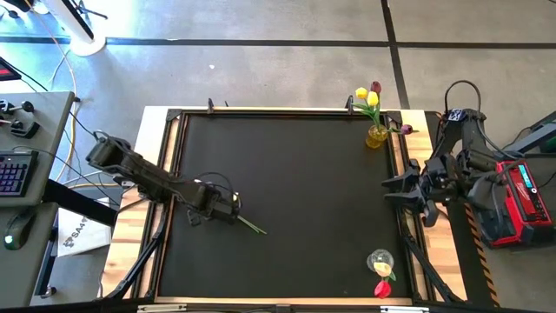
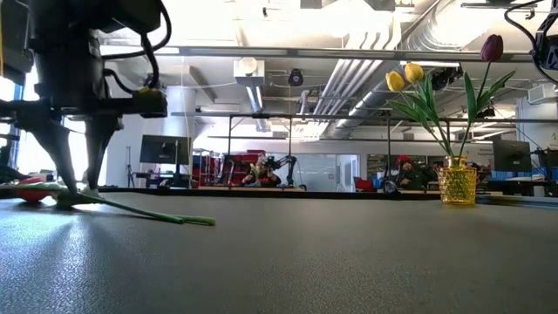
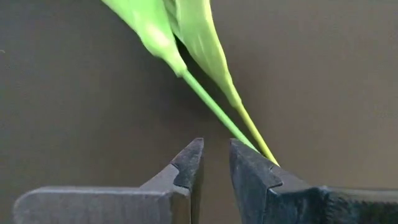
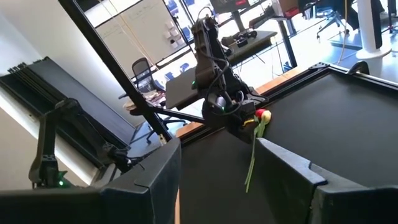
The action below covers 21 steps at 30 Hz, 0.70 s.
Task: Sort flowers into vase by color
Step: Put the red flower into the transparent vase
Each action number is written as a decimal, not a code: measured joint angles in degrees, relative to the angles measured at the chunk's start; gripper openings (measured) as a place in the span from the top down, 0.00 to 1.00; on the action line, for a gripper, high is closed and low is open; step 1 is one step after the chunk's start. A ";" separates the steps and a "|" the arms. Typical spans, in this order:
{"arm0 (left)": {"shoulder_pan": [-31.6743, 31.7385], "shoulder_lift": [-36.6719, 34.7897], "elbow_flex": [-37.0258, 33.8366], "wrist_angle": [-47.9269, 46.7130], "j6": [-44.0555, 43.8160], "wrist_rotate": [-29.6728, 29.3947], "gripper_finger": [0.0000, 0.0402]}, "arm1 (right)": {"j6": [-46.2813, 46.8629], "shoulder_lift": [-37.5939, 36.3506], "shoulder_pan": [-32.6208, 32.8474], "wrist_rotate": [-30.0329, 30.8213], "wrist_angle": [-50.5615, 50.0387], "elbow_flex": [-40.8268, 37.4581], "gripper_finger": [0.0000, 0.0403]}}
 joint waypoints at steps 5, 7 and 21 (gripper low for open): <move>1.71 -0.77 0.03 -4.82 -0.02 0.01 0.84 | -0.02 -0.02 0.00 -0.02 -2.26 0.00 0.52; 2.48 -0.77 0.01 -5.27 0.02 -0.04 0.84 | 0.02 -0.02 0.00 0.00 -3.04 0.00 0.52; 5.11 -0.80 -6.47 2.31 0.48 2.45 0.84 | 0.00 -0.24 0.00 -1.10 -5.77 0.00 0.52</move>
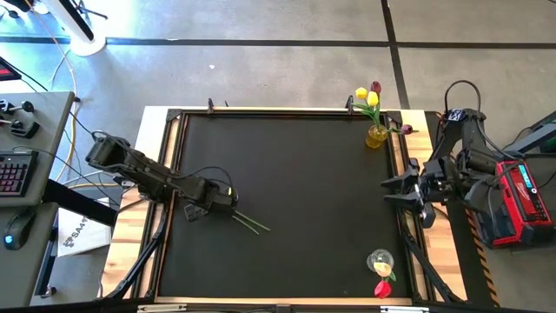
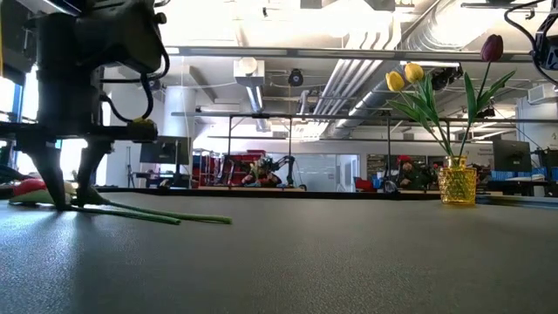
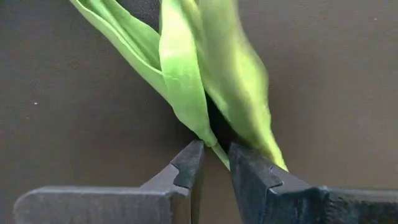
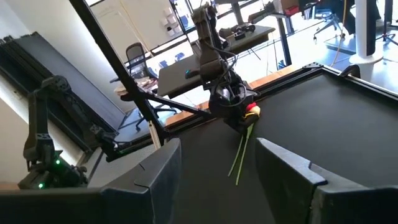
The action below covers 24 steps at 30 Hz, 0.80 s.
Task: Sort flowers into vase by color
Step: Put the red flower into the transparent vase
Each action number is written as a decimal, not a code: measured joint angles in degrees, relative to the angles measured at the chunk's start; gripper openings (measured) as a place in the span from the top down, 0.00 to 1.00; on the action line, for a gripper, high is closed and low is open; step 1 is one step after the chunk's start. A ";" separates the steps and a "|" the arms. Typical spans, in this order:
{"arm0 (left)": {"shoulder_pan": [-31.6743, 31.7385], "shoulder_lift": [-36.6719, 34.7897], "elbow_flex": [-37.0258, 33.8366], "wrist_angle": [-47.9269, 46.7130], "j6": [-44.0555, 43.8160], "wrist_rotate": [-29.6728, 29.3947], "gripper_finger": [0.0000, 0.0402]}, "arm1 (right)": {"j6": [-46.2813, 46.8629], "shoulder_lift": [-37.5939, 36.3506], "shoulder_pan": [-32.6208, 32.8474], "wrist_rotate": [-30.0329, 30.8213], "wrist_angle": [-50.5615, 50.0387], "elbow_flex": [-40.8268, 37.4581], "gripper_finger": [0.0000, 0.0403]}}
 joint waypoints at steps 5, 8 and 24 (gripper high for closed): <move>0.25 -0.07 -0.11 -0.29 1.16 -0.18 0.84 | 0.00 -0.66 0.00 -0.32 -1.12 0.00 0.52; 0.24 -0.07 -0.09 -0.85 6.01 -0.31 0.84 | 0.00 -1.21 0.00 -0.36 -1.44 0.00 0.52; 0.06 -0.27 0.06 3.27 22.69 6.98 0.93 | 0.02 -3.53 0.00 -0.40 -2.95 0.00 0.52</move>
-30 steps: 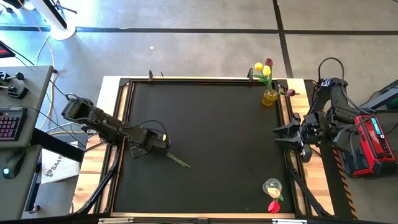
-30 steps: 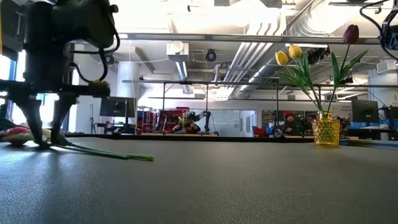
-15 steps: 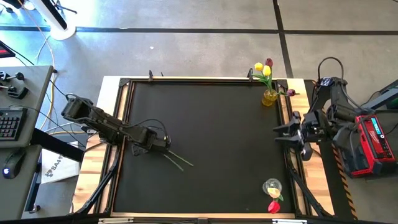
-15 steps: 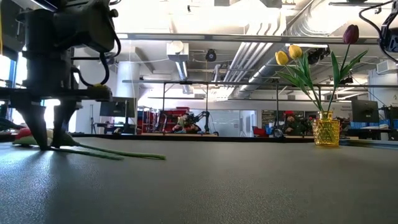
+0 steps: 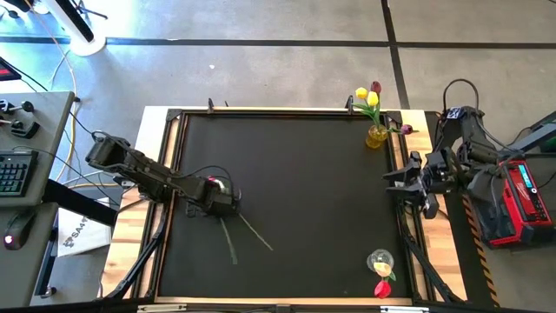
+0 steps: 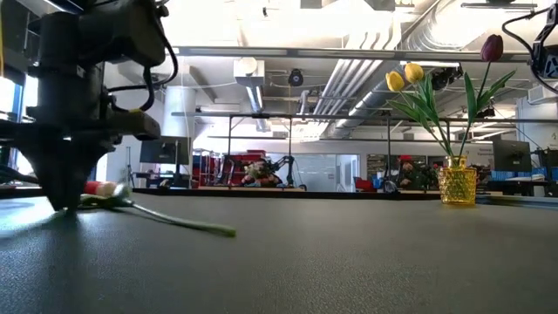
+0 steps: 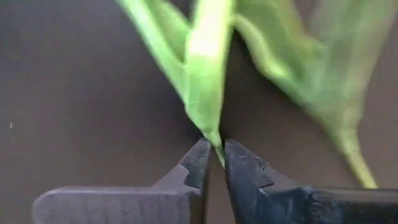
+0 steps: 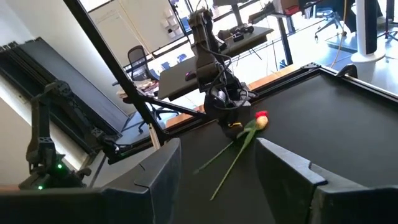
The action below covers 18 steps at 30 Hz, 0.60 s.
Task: Sort flowers into vase by color
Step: Put the red flower into the transparent vase
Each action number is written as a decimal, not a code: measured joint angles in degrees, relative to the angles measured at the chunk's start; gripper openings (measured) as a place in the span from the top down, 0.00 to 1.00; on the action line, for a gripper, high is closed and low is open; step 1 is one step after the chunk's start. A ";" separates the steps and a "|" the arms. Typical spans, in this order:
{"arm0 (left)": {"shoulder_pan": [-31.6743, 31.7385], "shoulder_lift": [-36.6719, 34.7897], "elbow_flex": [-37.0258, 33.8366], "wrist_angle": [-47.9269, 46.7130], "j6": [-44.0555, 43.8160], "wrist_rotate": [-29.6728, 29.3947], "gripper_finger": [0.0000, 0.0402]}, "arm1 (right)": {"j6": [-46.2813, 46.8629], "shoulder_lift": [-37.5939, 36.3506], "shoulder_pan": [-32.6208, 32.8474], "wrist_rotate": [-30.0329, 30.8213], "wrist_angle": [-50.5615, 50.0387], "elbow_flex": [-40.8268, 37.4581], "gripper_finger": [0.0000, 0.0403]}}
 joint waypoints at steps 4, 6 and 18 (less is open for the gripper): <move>-0.24 -0.02 0.00 1.82 5.83 3.85 0.97 | 0.01 -0.21 0.00 0.01 0.89 0.00 0.52; -0.65 -0.01 0.00 2.60 8.93 3.95 0.98 | 0.01 -0.21 0.00 0.01 0.96 0.00 0.52; -1.88 -0.02 0.00 3.03 20.96 4.89 0.98 | 1.03 -0.21 0.00 8.03 0.58 0.00 0.52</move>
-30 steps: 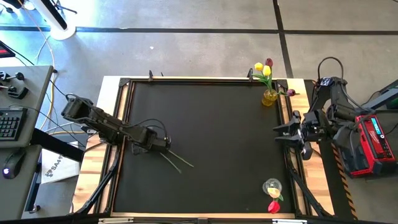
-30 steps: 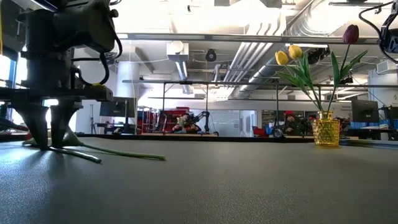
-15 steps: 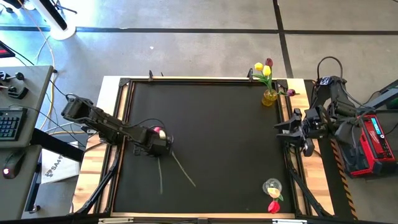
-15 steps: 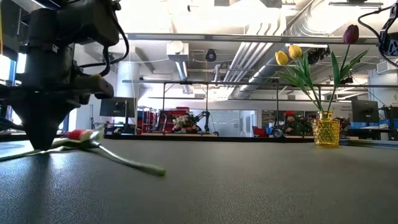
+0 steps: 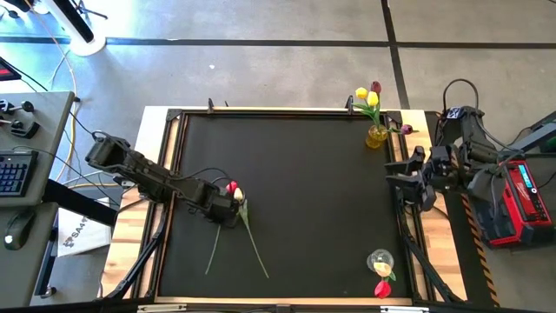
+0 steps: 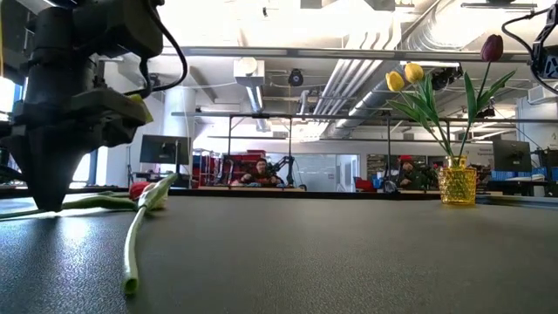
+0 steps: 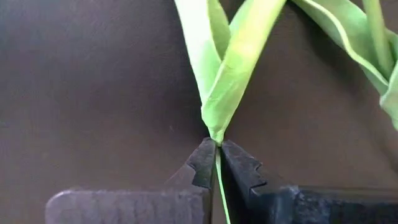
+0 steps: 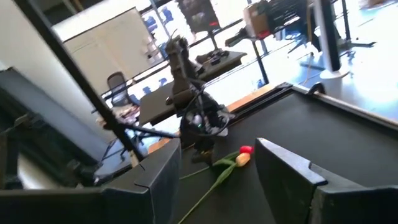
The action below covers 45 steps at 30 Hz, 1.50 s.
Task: Sort flowers into vase by color
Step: Put the red flower into the transparent vase
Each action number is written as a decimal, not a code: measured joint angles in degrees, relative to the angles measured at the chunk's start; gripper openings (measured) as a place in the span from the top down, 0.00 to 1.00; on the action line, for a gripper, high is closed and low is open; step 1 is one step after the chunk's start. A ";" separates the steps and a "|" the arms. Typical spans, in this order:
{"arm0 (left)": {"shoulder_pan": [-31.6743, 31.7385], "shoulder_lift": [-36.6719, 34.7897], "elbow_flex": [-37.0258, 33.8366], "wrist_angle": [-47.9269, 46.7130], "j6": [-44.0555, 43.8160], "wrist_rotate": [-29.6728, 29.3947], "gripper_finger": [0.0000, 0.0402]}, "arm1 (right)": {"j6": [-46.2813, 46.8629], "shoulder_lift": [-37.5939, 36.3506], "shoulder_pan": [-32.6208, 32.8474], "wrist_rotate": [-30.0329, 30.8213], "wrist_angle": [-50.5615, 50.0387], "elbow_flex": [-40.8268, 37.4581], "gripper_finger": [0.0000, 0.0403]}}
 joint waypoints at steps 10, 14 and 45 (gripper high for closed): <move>-0.02 0.00 0.02 0.00 7.21 -3.28 0.79 | 0.46 0.00 0.00 6.41 3.74 0.00 0.52; 0.00 0.12 -0.68 0.81 8.04 -3.77 0.74 | 1.95 0.00 0.00 7.52 4.23 0.00 0.52; 0.93 -9.78 1.33 -0.70 19.58 -8.92 1.00 | 14.03 2.71 0.00 14.20 5.48 0.02 0.52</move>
